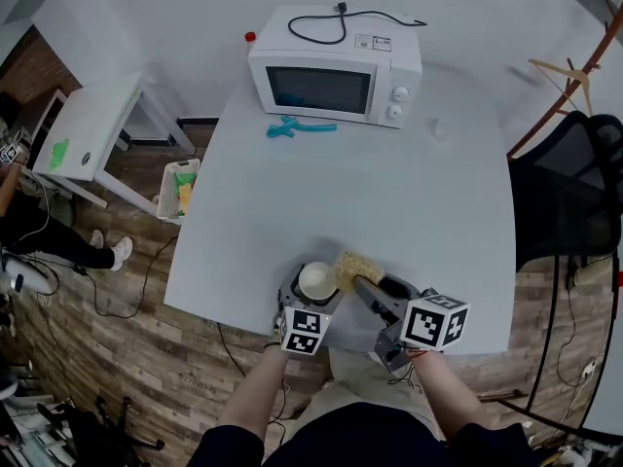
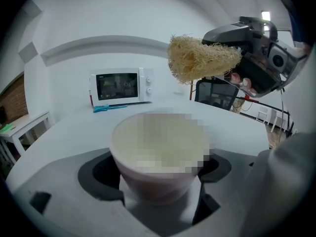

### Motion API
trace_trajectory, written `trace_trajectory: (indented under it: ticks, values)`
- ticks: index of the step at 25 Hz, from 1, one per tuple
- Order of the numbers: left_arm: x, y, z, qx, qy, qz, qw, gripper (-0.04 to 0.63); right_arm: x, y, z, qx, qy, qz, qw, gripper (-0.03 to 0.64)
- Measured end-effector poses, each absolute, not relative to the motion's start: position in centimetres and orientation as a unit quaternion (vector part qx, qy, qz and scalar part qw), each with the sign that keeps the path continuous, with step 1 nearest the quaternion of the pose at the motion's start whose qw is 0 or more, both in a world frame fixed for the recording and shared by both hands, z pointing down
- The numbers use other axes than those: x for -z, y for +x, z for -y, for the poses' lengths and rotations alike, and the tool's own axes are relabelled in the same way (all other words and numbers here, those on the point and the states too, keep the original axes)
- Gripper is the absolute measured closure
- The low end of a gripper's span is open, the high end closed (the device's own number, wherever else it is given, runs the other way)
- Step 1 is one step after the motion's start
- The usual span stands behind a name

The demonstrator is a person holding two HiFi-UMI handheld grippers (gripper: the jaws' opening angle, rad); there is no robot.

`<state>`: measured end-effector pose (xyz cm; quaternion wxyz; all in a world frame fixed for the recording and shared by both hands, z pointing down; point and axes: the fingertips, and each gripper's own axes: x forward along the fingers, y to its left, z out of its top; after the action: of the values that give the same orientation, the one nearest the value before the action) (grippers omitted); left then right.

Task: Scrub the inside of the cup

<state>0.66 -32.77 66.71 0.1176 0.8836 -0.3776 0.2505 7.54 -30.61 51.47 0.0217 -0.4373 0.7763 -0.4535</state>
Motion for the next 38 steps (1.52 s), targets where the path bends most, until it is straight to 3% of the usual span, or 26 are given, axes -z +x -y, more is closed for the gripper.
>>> trace_trajectory:
  ticks: [14, 22, 23, 24, 26, 32, 38]
  values:
    - [-65.6, -1.0, 30.5, -0.254, 0.870, 0.394, 0.151, 0.143, -50.5, 7.1, 27.2, 0.447, -0.430, -0.784, 0.029, 0.443]
    - [-60.0, -3.9, 25.6, -0.197, 0.861, 0.443, 0.151, 0.147, -49.9, 5.3, 23.8, 0.439, -0.421, -0.793, 0.033, 0.443]
    - [-59.2, -4.3, 25.0, -0.189, 0.858, 0.454, 0.147, 0.159, -49.8, 5.0, 23.2, 0.437, -0.419, -0.795, 0.031, 0.443]
    - [-58.3, -5.0, 24.4, -0.180, 0.851, 0.473, 0.143, 0.221, -49.8, 4.6, 22.6, 0.434, -0.417, -0.798, 0.027, 0.443]
    - [-56.6, -6.7, 23.2, -0.159, 0.829, 0.517, 0.143, 0.523, -49.6, 3.9, 21.2, 0.426, -0.414, -0.804, 0.019, 0.443]
    - [-53.0, -9.4, 18.5, -0.098, 0.802, 0.561, 0.182, 0.577, -48.7, 2.2, 17.0, 0.374, -0.408, -0.833, -0.005, 0.443]
    - [-50.9, -11.1, 13.9, -0.083, 0.791, 0.575, 0.192, 0.578, -47.8, 0.4, 13.3, 0.306, -0.408, -0.859, -0.038, 0.443]
